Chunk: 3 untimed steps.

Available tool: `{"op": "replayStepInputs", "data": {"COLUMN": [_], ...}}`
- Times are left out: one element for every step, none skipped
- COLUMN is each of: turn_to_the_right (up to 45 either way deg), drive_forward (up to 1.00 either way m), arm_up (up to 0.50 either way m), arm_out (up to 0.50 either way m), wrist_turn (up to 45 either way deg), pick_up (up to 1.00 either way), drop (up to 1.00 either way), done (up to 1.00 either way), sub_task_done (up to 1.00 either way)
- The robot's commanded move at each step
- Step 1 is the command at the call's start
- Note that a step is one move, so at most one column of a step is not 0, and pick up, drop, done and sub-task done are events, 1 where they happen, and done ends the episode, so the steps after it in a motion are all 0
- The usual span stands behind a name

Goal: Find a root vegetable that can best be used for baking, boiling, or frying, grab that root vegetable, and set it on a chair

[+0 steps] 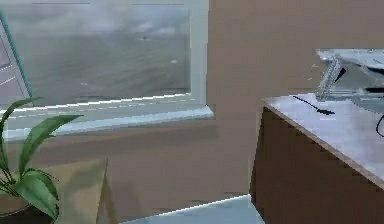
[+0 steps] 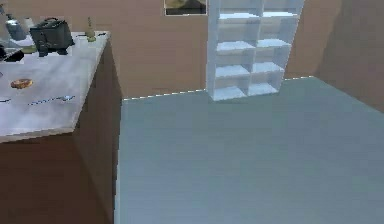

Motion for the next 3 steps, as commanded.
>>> {"op": "replayStepInputs", "data": {"turn_to_the_right": [0.0, 45.0, 45.0], "drive_forward": [0.6, 0.0, 0.0], "arm_up": [0.0, 0.0, 0.0], "arm_out": [0.0, 0.0, 0.0], "wrist_turn": [0.0, 0.0, 0.0], "pick_up": [0.0, 0.0, 0.0], "drop": [0.0, 0.0, 0.0], "done": [0.0, 0.0, 0.0], "sub_task_done": [0.0, 0.0, 0.0]}}
